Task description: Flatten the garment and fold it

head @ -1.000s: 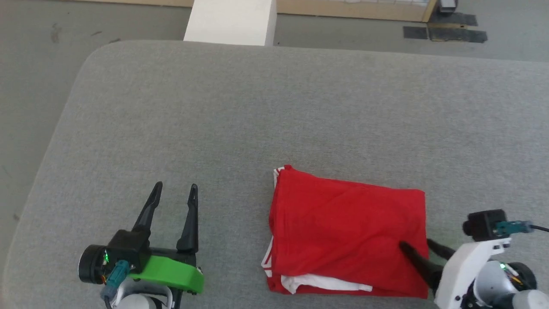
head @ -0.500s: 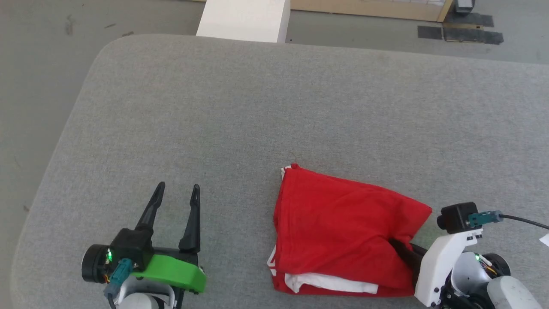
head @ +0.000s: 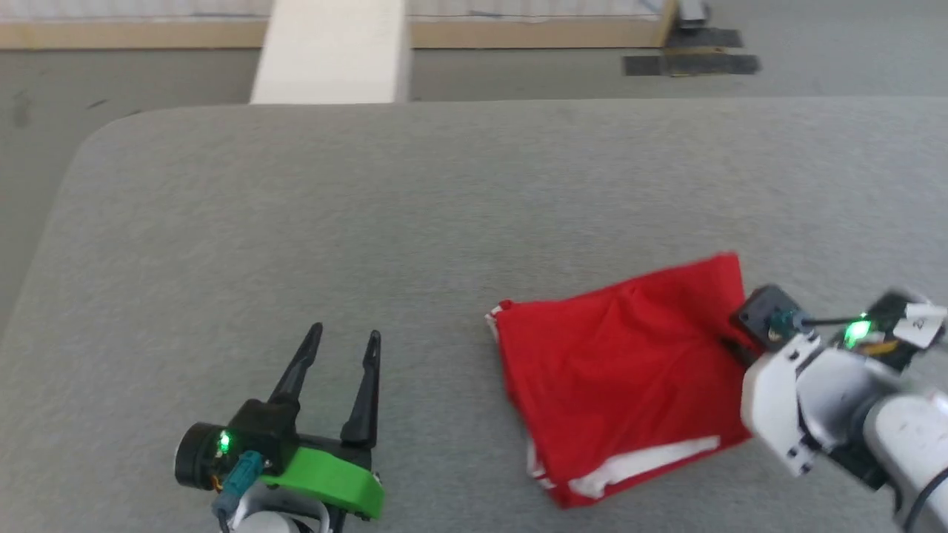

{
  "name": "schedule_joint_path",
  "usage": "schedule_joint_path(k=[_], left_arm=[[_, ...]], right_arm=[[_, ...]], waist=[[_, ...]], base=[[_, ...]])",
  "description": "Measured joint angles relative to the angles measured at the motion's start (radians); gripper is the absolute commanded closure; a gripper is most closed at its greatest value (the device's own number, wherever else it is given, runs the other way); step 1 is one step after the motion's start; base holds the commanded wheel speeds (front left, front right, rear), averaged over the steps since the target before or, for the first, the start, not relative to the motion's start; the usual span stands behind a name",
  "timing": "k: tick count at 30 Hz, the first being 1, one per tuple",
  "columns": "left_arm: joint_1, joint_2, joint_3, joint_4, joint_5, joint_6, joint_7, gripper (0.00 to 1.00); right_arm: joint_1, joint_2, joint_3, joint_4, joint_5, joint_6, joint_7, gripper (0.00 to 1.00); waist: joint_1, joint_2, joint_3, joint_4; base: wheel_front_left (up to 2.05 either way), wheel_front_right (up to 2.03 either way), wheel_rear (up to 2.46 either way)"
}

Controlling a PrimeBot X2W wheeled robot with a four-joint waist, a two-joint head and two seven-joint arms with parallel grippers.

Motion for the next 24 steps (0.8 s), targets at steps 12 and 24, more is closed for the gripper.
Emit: schedule_joint_path(k=[12, 24], left_arm=[[-0.101, -0.004, -0.058, -0.007, 0.000, 0.003, 0.000, 0.00], [-0.244, 0.028, -0.107, -0.035, 0.028, 0.001, 0.000, 0.00]], right_arm=[[-0.233, -0.359, 0.184, -0.070, 0.034, 0.000, 0.082, 1.00], [-0.260, -0.433, -0.061, 0.288, 0.024, 0.000, -0.172, 1.00]], waist=[[0.0000, 0.0000, 0.064, -0.207], [0.0001, 0.0000, 0.279, -0.278]], base=[[0.00, 0.00, 0.00], [0.00, 0.00, 0.00]])
